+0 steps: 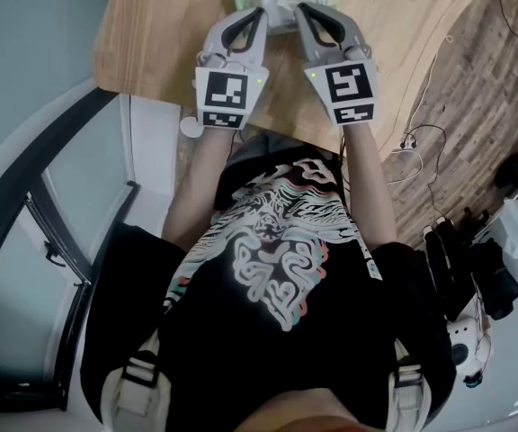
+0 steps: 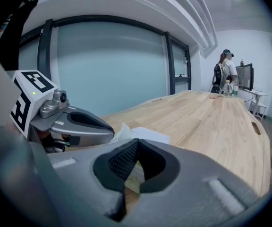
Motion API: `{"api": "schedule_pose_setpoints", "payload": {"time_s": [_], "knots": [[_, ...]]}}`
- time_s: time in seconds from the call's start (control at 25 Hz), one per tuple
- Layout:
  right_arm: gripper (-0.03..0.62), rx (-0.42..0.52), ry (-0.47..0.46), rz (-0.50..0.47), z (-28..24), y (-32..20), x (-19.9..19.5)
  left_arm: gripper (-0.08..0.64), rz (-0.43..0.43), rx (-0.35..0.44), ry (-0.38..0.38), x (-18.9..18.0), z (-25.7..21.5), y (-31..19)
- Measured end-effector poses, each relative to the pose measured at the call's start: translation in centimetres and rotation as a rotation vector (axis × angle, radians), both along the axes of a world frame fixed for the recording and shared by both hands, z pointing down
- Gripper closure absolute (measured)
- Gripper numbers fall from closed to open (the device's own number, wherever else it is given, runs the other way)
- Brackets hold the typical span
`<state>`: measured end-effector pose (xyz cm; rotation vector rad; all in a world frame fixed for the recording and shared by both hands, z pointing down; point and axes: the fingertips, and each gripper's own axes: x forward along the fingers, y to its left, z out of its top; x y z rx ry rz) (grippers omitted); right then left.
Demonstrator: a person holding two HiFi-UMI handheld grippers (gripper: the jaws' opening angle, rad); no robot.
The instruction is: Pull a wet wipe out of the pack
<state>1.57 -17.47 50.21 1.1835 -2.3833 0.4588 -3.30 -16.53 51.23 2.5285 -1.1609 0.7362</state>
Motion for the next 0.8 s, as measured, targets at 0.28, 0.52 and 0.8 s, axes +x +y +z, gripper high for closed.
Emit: {"api": "schedule_pose_setpoints", "payload": {"time_s": [0.28,0.52,0.8], "knots": [[0.594,0.009,0.002,0.016,-0.5,0.1,0.5,0.572,-0.002,0.006,0.008,0.2,-0.4,0.0],[0.594,0.018,0.004,0.027,-0.6,0.3,0.7,0.572,-0.005,0.010,0.009,0.0,-0.5,0.2],[0.594,0.029,0.011,0.036,-1.2,0.6,0.8,0.572,-0.007,0.018,0.014,-0.1,-1.1,0.4]]}}
